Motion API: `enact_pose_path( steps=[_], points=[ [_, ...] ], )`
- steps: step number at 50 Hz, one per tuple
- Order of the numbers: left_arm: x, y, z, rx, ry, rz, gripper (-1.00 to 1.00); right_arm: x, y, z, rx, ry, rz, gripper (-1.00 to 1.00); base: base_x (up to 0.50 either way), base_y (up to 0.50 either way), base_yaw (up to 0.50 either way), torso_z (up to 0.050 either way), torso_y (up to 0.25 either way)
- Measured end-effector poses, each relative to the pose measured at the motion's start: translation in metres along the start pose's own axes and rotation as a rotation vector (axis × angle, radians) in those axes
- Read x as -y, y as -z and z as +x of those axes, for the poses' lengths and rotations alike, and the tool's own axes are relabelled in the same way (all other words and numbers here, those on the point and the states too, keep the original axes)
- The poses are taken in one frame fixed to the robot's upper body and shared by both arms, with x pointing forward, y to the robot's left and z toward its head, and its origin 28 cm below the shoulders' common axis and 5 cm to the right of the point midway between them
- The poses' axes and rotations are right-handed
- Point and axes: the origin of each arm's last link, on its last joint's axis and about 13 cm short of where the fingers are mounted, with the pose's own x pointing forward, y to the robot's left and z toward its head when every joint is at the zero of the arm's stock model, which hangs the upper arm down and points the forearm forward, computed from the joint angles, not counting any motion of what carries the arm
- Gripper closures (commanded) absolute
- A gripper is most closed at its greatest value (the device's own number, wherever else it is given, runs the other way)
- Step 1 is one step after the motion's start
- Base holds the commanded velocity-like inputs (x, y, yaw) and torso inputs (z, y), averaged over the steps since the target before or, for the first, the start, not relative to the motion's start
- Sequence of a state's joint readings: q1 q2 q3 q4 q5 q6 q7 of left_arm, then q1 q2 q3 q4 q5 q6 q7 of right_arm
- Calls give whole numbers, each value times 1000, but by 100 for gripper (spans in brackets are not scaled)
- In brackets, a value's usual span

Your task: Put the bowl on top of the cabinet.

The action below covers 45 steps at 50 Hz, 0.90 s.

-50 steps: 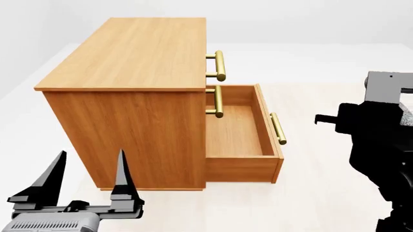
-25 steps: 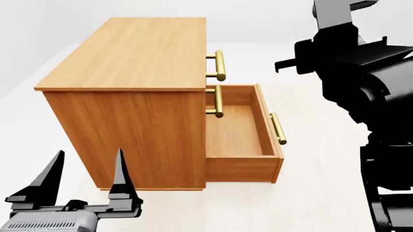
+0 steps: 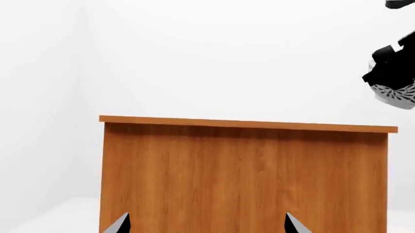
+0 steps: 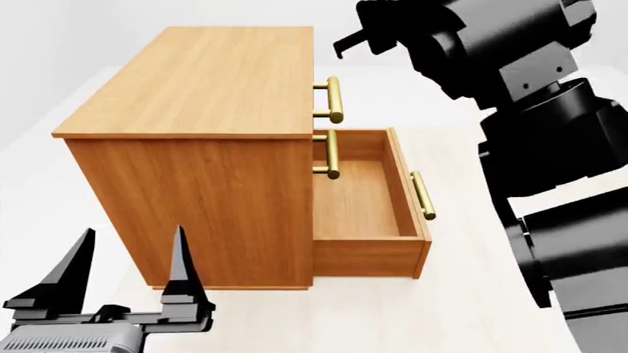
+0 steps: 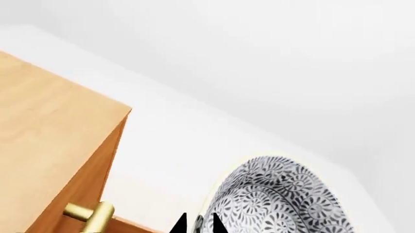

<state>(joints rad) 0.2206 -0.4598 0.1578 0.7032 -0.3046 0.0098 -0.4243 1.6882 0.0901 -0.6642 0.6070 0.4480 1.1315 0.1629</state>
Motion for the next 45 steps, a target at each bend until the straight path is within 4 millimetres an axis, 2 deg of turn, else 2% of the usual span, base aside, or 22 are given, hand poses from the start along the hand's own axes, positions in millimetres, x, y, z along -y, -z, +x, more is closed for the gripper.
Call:
enact_pose_path(
  steps=[9, 21, 32, 45],
  points=[
    [0, -1, -1, 2, 1, -6, -100, -20, -23, -9, 36, -58, -35, 100, 0, 0, 0, 0, 0],
    [0, -1, -1, 4, 2, -12, -100, -45, -43, -24, 75, -141, -71, 100, 0, 0, 0, 0, 1],
    [0, -3, -2, 7, 5, -15, -100, -68, -49, -36, 108, -197, -100, 100, 0, 0, 0, 0, 0],
    [1, -4, -3, 9, 10, -21, -100, -94, -46, -46, 134, -257, -130, 100, 0, 0, 0, 0, 1]
  ],
)
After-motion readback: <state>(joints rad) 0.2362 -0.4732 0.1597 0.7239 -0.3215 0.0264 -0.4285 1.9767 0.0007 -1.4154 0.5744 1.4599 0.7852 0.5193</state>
